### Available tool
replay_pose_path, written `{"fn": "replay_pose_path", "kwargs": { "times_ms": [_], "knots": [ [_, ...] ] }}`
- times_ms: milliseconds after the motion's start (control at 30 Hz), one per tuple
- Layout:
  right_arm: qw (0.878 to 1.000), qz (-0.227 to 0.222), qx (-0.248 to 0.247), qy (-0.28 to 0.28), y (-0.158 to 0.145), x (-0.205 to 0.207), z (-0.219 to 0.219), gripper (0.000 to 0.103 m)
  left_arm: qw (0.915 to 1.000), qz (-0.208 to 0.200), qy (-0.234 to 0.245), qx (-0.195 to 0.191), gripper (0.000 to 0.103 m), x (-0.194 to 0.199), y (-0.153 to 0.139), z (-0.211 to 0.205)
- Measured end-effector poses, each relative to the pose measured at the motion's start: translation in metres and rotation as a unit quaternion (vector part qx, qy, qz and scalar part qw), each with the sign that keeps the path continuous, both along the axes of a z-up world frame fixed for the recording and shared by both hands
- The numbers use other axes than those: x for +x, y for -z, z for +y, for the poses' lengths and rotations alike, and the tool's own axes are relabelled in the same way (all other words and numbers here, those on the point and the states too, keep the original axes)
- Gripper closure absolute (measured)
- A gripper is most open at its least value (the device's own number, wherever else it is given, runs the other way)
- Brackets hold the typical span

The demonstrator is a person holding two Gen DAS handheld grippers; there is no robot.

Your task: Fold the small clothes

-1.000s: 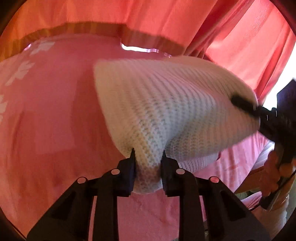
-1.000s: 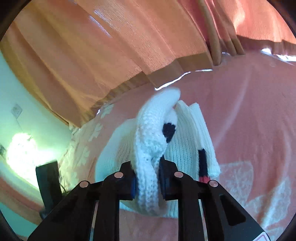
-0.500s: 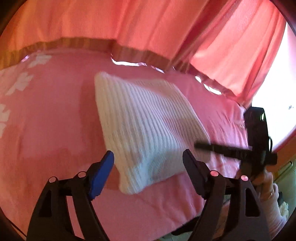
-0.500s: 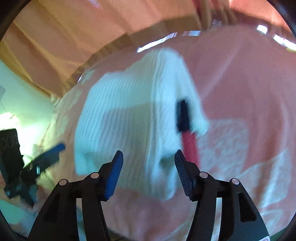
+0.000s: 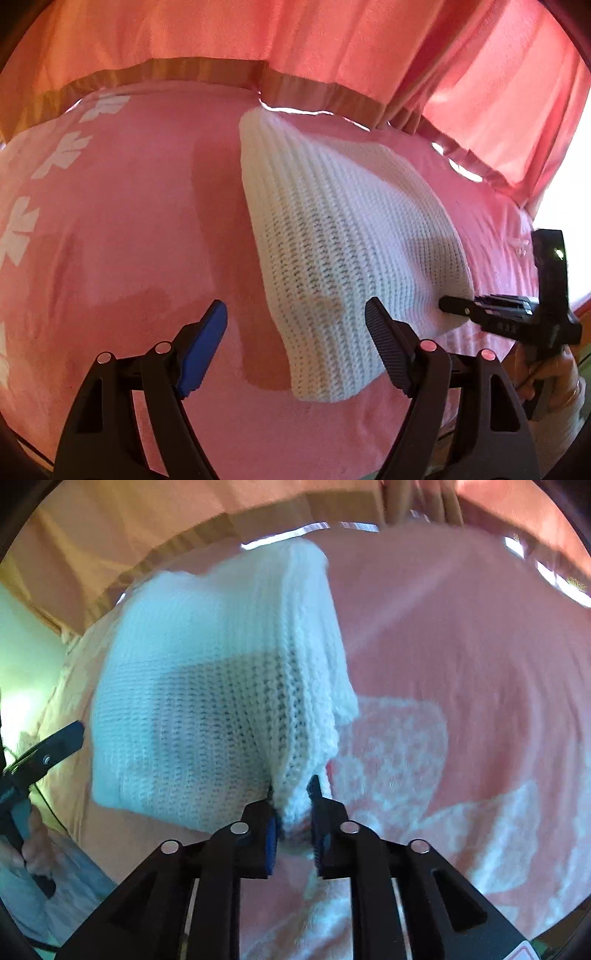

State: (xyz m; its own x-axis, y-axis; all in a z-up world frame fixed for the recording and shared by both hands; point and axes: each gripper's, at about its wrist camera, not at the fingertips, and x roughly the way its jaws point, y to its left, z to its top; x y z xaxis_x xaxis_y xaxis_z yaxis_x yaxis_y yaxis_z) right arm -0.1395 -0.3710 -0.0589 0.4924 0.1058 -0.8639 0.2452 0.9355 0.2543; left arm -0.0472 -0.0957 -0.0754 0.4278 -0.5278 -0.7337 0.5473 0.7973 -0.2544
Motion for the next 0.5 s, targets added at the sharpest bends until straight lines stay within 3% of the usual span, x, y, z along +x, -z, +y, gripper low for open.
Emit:
{"fn": "replay_pose_path", "kwargs": {
  "times_ms": [67,133,167,233,333,500],
  "knots": [
    [0.999,-0.032,-0.006,0.004,-0.022,-0.009,-0.001,0.07,0.9997,0.012,-0.011,-0.019,0.028,0.007,-0.004,0.0],
    [0.997,-0.069,-0.022,0.01,-0.045,-0.014,-0.003,0.046,0.9984,0.032,-0.015,-0.044,0.024,0.016,-0.008,-0.004],
    [0.996,-0.081,-0.026,0.016,-0.052,-0.015,-0.006,0.028,0.9976,0.043,-0.014,-0.052,0.024,0.02,-0.009,-0.007],
    [0.994,-0.1,-0.035,0.019,-0.061,-0.009,-0.012,0.024,0.995,0.068,-0.01,-0.073,0.024,0.031,-0.012,-0.015],
    [0.996,-0.082,-0.033,0.003,-0.054,0.015,-0.022,0.022,0.9923,0.09,-0.012,-0.084,0.023,0.047,-0.012,-0.029],
    [0.999,-0.026,0.047,0.001,-0.012,0.053,-0.049,0.021,0.9903,0.118,-0.037,-0.062,0.02,0.082,0.013,-0.04]
  ]
}}
